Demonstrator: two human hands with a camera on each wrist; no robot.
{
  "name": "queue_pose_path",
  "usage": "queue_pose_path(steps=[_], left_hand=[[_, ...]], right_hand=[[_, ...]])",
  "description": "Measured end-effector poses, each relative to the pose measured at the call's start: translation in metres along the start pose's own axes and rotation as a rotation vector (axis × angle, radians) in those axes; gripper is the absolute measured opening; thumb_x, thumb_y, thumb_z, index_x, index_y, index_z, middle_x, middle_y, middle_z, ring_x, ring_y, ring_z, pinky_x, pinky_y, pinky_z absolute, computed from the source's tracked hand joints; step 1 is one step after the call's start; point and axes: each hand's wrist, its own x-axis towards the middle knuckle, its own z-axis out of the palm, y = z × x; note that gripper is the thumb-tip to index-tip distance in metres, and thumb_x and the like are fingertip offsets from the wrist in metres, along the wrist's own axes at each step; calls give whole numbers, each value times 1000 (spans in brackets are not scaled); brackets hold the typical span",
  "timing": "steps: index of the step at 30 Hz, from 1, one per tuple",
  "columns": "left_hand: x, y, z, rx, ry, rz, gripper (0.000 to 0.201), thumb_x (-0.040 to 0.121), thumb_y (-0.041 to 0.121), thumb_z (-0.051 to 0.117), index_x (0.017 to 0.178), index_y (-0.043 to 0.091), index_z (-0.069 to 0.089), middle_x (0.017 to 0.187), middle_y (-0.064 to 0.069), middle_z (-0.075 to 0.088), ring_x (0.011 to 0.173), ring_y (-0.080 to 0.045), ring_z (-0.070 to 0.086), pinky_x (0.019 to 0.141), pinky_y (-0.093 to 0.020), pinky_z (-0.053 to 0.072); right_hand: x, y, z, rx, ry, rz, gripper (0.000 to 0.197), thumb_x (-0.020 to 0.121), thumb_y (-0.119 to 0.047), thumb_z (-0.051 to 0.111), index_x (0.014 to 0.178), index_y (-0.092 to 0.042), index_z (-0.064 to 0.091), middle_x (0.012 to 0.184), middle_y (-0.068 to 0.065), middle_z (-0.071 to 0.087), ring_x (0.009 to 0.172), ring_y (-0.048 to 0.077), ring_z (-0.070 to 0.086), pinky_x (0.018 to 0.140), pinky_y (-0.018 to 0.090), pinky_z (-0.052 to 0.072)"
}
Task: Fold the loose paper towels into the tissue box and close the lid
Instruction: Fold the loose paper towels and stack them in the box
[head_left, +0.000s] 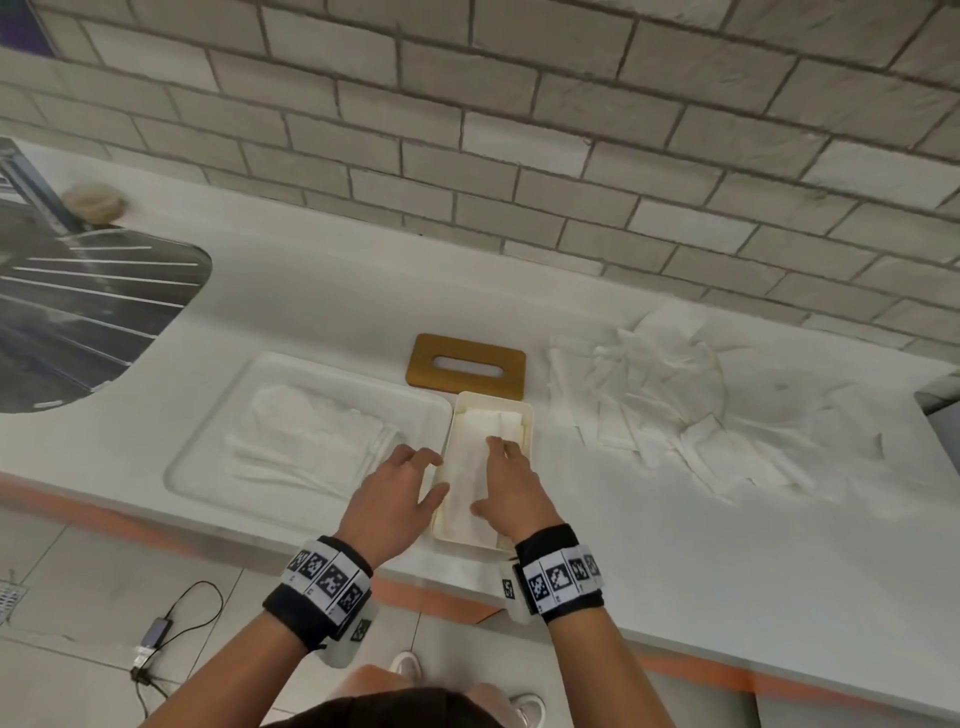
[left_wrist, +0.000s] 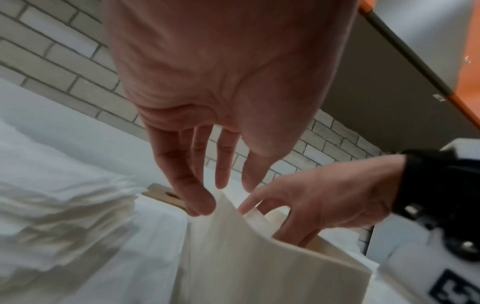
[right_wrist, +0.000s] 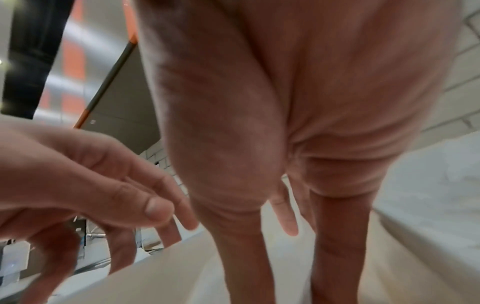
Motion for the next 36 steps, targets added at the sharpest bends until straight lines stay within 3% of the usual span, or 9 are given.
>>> queue_pose_path(steps=[6,10,14,20,22,24,27,30,36], left_hand=[[8,-6,11,-18,-57,1,48,100,42,66,143,32,49,112,5,68,87,-13,62,86,-37,55],[13,-2,14,10,-70,10,41,102,39,64,139,24,54,110,6,73,95,-17,69,83,-35,54],[14,-3,14,29,-89,21,40,102,42,63,137,25,55,107,7,73,92,-16,70,83,-37,57],[14,2,13,34,-91,-1,37,103,37,64,136,23,57,100,10,75,99,-16,68,79,-32,51],[14,6,12,9,-73,-14,36,103,32,66,136,21,58,97,7,76,91,-14,68,75,-29,47],[15,8,12,-39,-53,-28,37,102,29,68,136,21,58,93,6,75,83,-13,68,76,-31,51],[19,12,15,-37,-45,-56,32,102,28,68,132,21,61,93,7,74,80,-14,71,81,-36,57],[24,23,17,-21,9,-85,33,100,23,70,132,17,62,99,2,75,86,-18,70,78,-35,54],[24,91,24,44,260,39,39,96,23,73,133,16,60,119,-5,71,105,-31,68,80,-46,58]], right_hand=[[-26,-5,-10,-194,209,-118,56,106,-24,65,156,-16,41,166,10,28,130,33,59,99,42,55],[-11,-2,-7,-236,-133,-337,52,103,-35,66,153,-27,51,172,5,26,149,32,42,115,47,43],[-2,15,-2,-456,-319,-336,64,107,-46,58,166,-41,33,180,5,9,161,31,24,129,52,24],[-16,26,3,-503,-177,-320,52,112,-57,29,142,-36,65,154,-5,56,145,25,46,119,81,-7],[-25,43,5,-305,-121,-379,51,114,-56,28,142,-35,66,156,-10,55,152,20,39,125,74,0],[-35,66,0,-52,93,-435,42,114,-52,38,142,-37,65,154,-15,58,156,11,36,130,52,11],[-43,116,-16,217,394,-368,29,110,-38,56,133,-31,72,137,-13,70,133,6,58,119,31,41],[-38,187,-39,229,526,-133,22,106,-34,63,125,-32,73,129,-9,74,117,11,68,104,34,54],[-1,318,-94,165,525,324,48,95,-28,75,140,-21,58,140,12,61,124,36,63,100,50,56]])
